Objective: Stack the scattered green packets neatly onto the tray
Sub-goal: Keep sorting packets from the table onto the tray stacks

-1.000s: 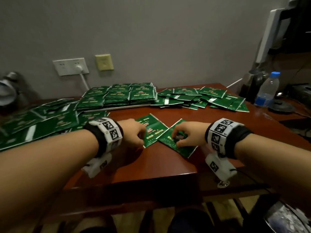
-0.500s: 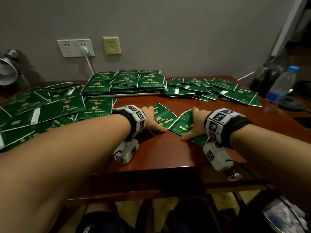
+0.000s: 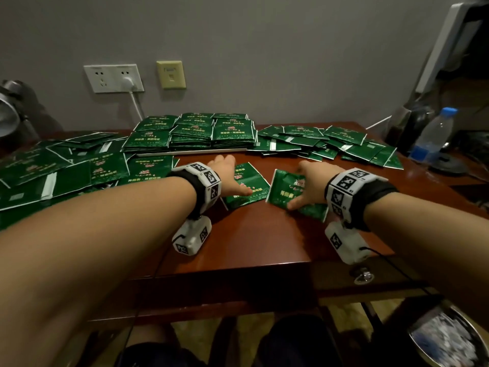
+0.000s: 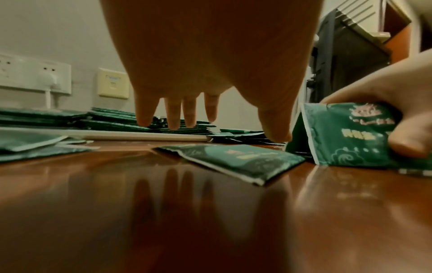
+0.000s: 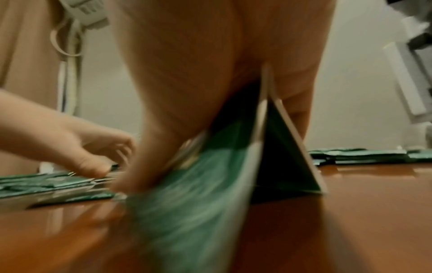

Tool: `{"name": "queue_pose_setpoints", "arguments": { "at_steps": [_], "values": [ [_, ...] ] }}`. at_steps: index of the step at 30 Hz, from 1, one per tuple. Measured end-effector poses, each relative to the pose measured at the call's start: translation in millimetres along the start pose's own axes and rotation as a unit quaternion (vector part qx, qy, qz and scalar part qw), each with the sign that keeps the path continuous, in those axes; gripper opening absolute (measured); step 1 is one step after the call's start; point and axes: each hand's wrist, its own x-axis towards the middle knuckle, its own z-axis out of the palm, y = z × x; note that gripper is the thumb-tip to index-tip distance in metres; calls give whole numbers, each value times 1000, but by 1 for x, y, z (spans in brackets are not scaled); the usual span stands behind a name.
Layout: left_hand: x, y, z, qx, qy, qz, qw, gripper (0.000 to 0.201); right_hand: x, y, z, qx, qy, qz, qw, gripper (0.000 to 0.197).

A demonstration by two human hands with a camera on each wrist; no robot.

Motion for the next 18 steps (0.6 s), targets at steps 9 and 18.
{"name": "queue_pose_setpoints", "arguments": {
  "at_steps": [9,18],
  "values": [
    [21,4,9,39,-114,-15,993,133,0,-12,11,-61,-118,-3,991,101],
    [15,-9,-14,-30,-19,30,999,44,11,-18,-11,-60,5,-87,994,51]
  ]
}}
